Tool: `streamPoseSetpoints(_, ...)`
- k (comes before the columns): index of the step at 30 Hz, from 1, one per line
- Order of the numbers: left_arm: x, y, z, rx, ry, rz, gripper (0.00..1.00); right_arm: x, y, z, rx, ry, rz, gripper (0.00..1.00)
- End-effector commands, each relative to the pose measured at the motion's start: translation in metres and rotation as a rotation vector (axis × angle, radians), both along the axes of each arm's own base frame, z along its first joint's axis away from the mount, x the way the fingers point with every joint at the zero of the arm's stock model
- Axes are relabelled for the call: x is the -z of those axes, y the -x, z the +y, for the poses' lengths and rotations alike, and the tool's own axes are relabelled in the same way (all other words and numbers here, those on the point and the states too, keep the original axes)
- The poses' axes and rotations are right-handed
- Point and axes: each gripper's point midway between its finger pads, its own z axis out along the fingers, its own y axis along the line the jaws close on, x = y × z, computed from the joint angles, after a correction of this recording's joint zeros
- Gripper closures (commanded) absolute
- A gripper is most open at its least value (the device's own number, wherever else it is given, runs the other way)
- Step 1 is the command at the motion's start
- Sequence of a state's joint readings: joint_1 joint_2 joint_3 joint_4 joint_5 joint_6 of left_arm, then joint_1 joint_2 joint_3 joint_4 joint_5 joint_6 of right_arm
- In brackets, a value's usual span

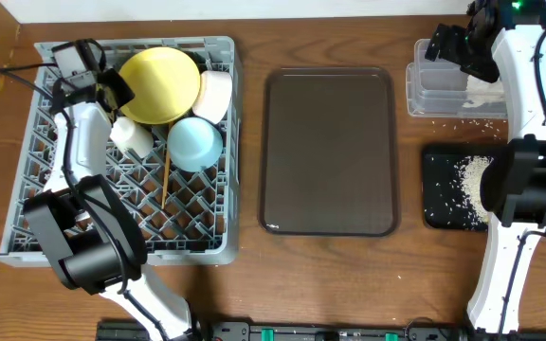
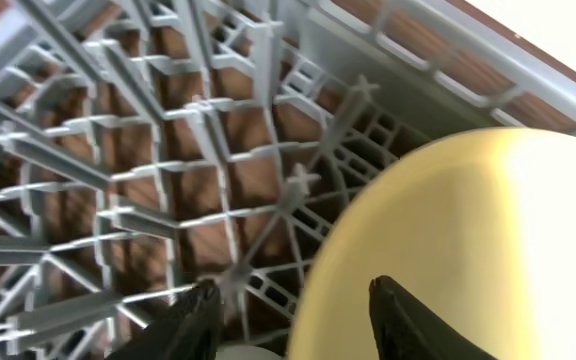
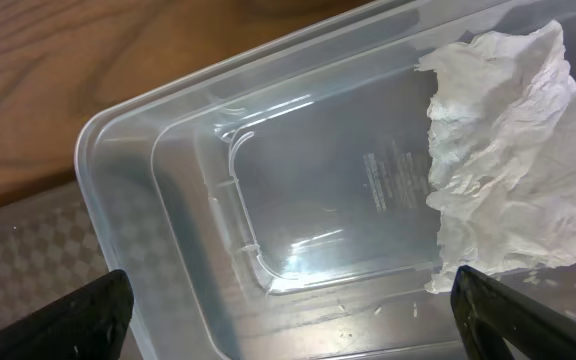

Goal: Sort waste into correct bins and load items into the dishwasher

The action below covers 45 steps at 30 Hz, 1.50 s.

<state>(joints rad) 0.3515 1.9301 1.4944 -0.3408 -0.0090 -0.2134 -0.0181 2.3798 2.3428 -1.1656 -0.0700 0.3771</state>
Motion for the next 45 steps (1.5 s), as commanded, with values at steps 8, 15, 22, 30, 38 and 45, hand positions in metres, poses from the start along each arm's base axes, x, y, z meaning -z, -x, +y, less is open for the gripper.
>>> streamPoseSetpoints(8,0.018,0.007,-0.010,0.019,0.049,0.043,0.51,-0.012,-0.002,0.005,-0.022,0.019,-0.028,0.01)
streamPoseSetpoints(15,0.038,0.012,-0.012,0.019,0.069,0.094,0.52,-0.012,-0.002,0.005,-0.022,0.019,-0.028,0.01)
streamPoseSetpoints(22,0.044,0.010,-0.014,0.029,0.086,0.099,0.69,-0.012,-0.002,0.005,-0.022,0.019,-0.028,0.01)
streamPoseSetpoints(30,0.039,0.009,-0.014,0.029,0.082,0.087,0.89,-0.012,-0.002,0.005,-0.022,0.019,-0.028,0.01)
streamPoseSetpoints(38,0.023,0.008,-0.013,0.030,0.068,0.052,0.92,-0.012,-0.002,0.005,-0.022,0.019,-0.028,0.01)
streamPoseSetpoints(45,-0.011,0.008,-0.013,0.043,0.034,-0.008,0.92,-0.012,-0.002,0.005,-0.022,0.019,-0.028,0.01)
